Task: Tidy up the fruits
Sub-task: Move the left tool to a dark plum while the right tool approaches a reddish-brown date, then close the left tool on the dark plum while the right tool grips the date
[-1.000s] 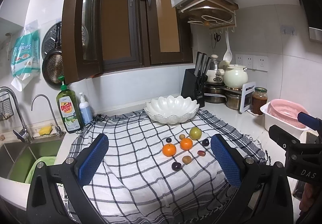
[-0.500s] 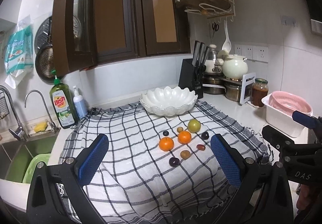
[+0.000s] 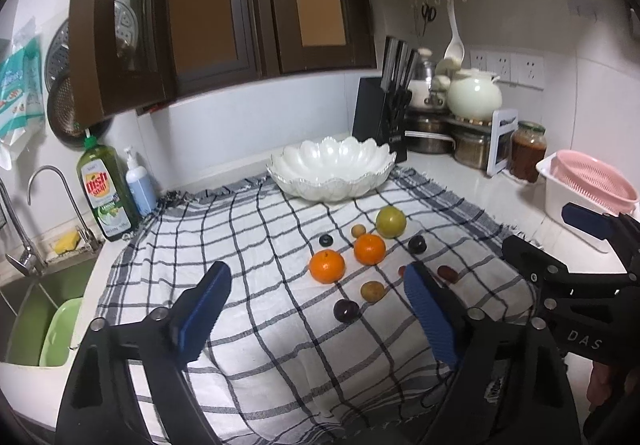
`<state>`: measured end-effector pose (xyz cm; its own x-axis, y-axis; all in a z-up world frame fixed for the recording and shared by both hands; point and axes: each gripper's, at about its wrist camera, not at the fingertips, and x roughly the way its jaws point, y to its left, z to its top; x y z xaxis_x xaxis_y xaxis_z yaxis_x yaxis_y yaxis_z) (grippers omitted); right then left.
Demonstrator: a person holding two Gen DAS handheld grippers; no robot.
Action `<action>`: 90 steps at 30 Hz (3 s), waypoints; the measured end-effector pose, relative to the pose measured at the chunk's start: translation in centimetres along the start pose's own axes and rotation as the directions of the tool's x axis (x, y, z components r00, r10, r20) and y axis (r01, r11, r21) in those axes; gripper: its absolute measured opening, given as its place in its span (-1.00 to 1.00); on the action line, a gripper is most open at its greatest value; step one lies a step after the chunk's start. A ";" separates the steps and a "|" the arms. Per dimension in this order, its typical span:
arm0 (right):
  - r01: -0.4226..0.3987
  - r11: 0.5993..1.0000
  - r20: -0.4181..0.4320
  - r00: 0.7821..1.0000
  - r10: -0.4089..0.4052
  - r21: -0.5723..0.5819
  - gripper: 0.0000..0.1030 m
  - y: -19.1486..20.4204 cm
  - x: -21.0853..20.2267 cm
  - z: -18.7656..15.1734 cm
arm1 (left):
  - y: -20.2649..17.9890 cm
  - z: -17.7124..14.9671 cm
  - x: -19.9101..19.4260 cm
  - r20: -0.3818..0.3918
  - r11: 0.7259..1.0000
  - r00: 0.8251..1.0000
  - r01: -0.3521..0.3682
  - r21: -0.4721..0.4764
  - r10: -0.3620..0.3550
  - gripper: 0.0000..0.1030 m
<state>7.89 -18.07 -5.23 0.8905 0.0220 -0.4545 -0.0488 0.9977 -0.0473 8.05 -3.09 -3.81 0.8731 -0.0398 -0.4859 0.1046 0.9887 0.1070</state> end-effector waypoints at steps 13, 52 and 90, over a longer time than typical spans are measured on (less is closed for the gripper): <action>-0.064 0.998 -0.138 0.988 0.065 0.013 0.24 0.2 7.6 -1.6 | -0.9 -2.4 6.3 -0.133 1.000 0.991 0.024 -0.001 -0.024 0.31; -0.031 0.997 -0.302 0.952 0.050 0.069 -0.57 -0.7 15.1 -4.1 | -1.2 -4.9 15.1 -0.320 0.988 0.935 0.146 -0.045 -0.153 -0.44; -0.036 0.999 -0.293 0.955 0.045 0.037 -0.56 1.1 12.1 -4.7 | -0.7 -3.0 13.3 -0.264 0.979 0.944 0.203 -0.010 -0.198 -0.44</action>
<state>16.51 -16.99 -14.95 0.7156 0.0472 -0.6969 -0.0642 0.9979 0.0017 18.14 -3.85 -12.95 0.6776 -0.1957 -0.7089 0.2748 0.9615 -0.0027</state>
